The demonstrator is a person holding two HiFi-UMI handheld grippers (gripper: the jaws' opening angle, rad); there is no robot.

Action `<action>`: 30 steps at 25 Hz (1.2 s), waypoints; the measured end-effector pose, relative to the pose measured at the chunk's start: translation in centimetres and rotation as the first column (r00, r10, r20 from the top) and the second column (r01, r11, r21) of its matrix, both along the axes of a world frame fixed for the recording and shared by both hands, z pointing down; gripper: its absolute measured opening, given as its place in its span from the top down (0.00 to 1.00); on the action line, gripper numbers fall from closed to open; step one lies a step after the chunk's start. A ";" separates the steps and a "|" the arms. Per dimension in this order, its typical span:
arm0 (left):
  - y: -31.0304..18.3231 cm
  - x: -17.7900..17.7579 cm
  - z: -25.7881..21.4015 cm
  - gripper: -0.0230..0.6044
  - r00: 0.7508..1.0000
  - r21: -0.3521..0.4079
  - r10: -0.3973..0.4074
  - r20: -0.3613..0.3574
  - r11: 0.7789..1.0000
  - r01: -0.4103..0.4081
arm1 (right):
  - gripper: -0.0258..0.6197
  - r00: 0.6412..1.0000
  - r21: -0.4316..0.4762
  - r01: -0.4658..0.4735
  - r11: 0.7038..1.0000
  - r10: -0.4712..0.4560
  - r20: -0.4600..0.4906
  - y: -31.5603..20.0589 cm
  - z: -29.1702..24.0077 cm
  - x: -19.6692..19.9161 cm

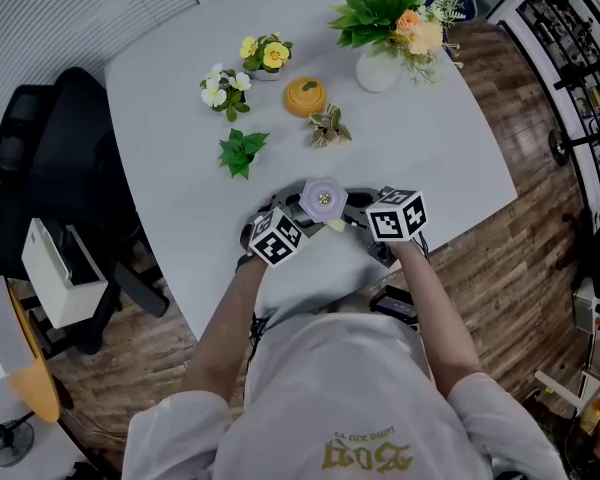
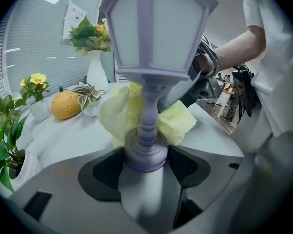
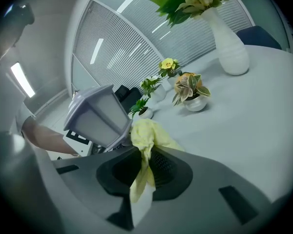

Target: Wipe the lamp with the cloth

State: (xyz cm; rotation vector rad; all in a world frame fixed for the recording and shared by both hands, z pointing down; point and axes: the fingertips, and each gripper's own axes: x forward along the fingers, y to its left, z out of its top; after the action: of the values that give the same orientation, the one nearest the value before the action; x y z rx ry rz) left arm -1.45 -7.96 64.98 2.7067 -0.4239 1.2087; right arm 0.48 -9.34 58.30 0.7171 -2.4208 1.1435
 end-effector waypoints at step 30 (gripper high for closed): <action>-0.1 0.0 0.0 0.48 1.000 0.001 0.001 -0.003 1.000 -0.001 | 0.87 0.991 -0.067 0.083 0.994 -0.090 -0.102 -2.5 3.3 -0.5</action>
State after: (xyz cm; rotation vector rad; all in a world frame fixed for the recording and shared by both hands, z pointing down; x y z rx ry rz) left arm -1.44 -8.05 65.01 2.7099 -0.4222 1.2044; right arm 0.00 -11.87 61.64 0.6306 -2.2952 1.1131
